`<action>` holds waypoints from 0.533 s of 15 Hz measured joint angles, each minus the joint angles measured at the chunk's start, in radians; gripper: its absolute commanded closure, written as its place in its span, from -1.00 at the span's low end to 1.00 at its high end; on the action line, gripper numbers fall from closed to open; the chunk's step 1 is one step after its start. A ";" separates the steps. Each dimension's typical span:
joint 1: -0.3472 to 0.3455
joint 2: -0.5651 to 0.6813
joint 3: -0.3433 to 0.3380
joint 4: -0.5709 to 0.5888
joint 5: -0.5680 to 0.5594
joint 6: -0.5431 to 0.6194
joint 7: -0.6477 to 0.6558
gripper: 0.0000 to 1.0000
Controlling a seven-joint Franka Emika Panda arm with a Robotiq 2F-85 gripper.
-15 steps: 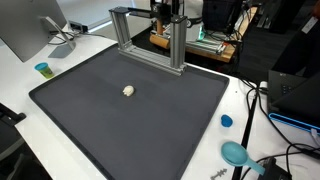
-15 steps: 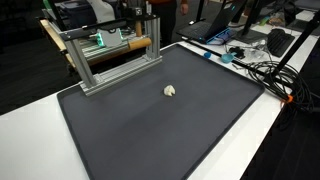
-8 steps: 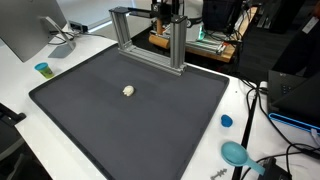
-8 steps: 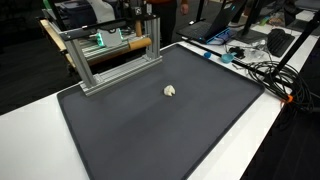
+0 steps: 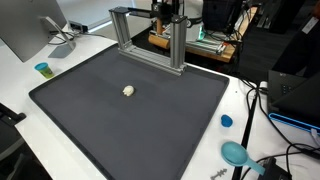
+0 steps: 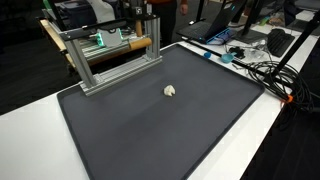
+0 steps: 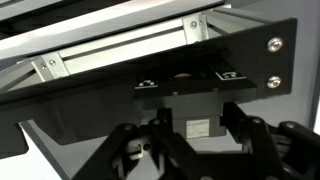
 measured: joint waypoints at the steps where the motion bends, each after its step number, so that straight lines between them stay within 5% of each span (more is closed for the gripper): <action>1: 0.000 0.000 0.000 0.000 -0.002 0.000 -0.011 -0.67; 2: 0.001 0.000 0.000 0.000 -0.002 0.002 -0.022 -0.33; 4: 0.002 0.000 0.000 0.000 -0.002 0.004 -0.038 -0.52; 8: 0.005 0.000 0.000 0.000 -0.002 0.004 -0.064 0.16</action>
